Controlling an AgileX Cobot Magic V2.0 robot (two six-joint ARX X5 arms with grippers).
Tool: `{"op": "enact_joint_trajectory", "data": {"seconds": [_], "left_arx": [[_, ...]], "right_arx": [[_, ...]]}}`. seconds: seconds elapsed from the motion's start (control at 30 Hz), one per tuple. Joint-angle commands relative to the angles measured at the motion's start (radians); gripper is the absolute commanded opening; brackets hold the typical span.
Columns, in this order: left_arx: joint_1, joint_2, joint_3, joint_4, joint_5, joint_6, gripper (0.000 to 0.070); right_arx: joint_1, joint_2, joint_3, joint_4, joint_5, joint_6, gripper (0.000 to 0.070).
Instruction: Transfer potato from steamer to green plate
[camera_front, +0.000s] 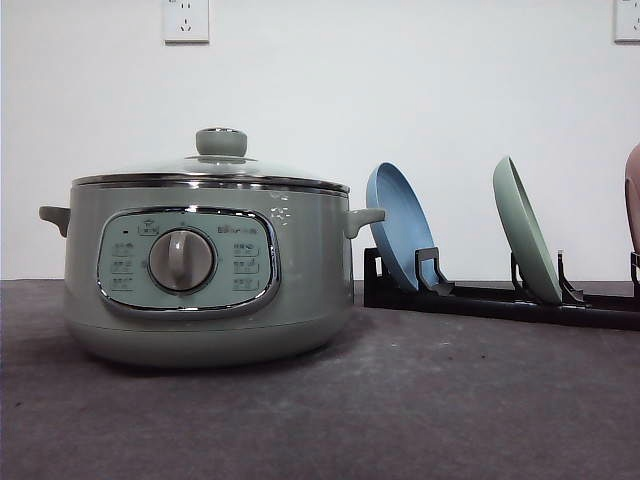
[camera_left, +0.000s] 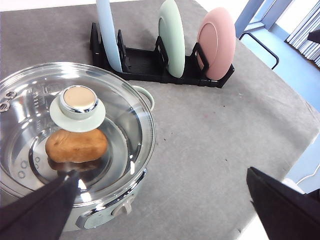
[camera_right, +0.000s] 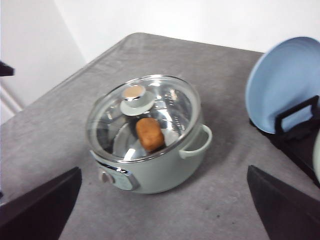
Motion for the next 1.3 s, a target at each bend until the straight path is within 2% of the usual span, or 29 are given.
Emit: {"op": "enact_joint_trajectory", "data": {"seconds": [0.0, 0.2, 0.47, 0.7, 0.83, 1.0, 1.27], "left_arx": [[-0.004, 0.008, 0.021, 0.011, 0.004, 0.011, 0.0700], [-0.004, 0.009, 0.021, 0.011, 0.004, 0.012, 0.0700], [-0.004, 0.012, 0.021, 0.009, 0.004, 0.013, 0.0700], [-0.004, 0.020, 0.021, 0.003, 0.004, 0.016, 0.0700], [-0.004, 0.021, 0.021, 0.003, 0.004, 0.019, 0.0700], [-0.004, 0.021, 0.021, 0.002, 0.004, 0.019, 0.0700], [-0.004, 0.021, 0.021, 0.002, 0.004, 0.019, 0.0700]], "right_arx": [[0.002, 0.027, 0.022, 0.019, 0.019, 0.052, 0.0700], [-0.034, 0.160, 0.070, 0.029, 0.068, 0.112, 0.0700], [-0.081, 0.467, 0.279, 0.024, 0.061, 0.186, 0.0700], [-0.117, 0.733, 0.483, 0.024, 0.068, 0.189, 0.0692], [-0.140, 0.848, 0.564, 0.024, 0.111, 0.197, 0.0692], [-0.165, 0.926, 0.599, 0.037, 0.190, 0.197, 0.0683], [-0.188, 0.996, 0.599, 0.125, 0.196, 0.209, 0.0593]]}}
